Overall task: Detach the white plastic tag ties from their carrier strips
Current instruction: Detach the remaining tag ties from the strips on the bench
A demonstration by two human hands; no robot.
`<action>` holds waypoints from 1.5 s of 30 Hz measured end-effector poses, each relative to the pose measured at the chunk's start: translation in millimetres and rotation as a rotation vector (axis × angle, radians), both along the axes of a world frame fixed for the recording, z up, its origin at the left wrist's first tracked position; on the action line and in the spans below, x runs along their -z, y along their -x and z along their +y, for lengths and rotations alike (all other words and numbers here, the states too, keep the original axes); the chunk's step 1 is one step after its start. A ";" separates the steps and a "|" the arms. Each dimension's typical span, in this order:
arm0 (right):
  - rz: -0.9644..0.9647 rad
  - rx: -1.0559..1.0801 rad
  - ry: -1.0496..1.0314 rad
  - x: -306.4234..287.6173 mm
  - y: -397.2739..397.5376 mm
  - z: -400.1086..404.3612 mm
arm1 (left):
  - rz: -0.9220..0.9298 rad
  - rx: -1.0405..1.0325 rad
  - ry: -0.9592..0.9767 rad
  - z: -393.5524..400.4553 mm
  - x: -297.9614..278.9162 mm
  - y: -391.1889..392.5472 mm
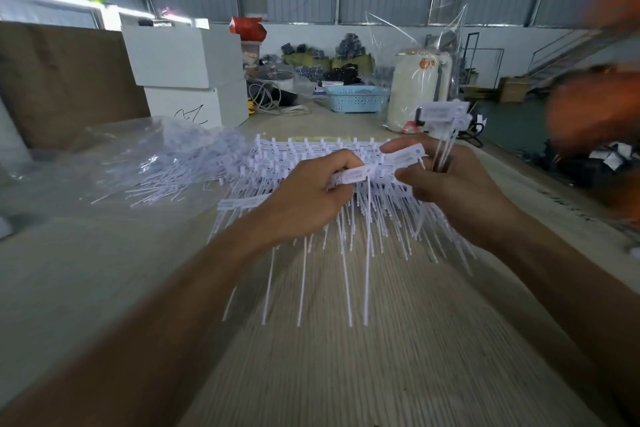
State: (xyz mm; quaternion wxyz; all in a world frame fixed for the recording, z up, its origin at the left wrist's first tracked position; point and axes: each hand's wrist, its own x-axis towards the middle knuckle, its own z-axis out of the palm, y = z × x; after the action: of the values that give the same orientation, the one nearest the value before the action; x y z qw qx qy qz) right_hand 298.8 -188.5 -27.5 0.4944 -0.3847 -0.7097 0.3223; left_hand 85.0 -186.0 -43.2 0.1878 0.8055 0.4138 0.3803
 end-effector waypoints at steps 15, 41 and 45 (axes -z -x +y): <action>0.110 -0.115 0.025 9.2 -3.7 8.1 | 0.028 -0.035 -0.057 2.9 3.4 0.3; 0.048 -0.156 0.195 5.3 11.9 -1.9 | -0.032 -0.021 -0.149 1.9 -2.2 -0.1; 0.152 -0.178 0.232 1.7 10.8 -3.9 | 0.020 0.022 -0.222 -2.3 -4.4 2.8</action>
State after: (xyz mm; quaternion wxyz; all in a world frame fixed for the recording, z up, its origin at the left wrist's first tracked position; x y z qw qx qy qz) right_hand 288.1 -192.4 -29.1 0.4682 -0.3492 -0.6597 0.4729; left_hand 82.2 -188.3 -38.8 0.0974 0.8296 0.3621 0.4137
